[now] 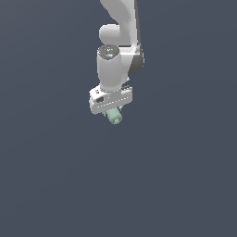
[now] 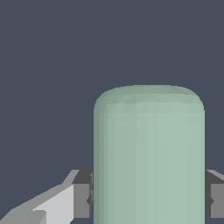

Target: Pick up the object and move it to a goal position.

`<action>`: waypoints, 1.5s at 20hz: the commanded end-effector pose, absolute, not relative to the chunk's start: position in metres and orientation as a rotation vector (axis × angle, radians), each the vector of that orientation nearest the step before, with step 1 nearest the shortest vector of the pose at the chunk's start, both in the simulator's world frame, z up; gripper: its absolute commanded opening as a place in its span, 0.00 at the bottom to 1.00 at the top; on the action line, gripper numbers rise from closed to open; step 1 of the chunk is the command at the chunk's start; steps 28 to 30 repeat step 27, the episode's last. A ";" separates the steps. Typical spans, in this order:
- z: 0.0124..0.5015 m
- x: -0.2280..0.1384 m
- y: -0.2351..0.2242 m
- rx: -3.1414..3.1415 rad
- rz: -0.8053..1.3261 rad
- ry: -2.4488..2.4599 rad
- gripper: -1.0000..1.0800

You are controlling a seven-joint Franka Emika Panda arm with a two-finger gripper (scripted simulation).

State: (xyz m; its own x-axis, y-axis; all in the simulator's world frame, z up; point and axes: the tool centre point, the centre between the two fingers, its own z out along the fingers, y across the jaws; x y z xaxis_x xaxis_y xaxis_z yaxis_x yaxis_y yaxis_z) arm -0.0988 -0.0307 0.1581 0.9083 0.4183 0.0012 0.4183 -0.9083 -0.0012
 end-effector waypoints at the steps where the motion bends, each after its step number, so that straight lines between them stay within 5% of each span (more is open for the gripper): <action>1: 0.179 -0.104 -0.055 -3.065 -0.003 -0.673 0.00; 16: 0.281 -0.120 -0.178 -3.068 -0.001 -0.673 0.00; 30: 0.294 -0.119 -0.195 -3.069 0.000 -0.673 0.00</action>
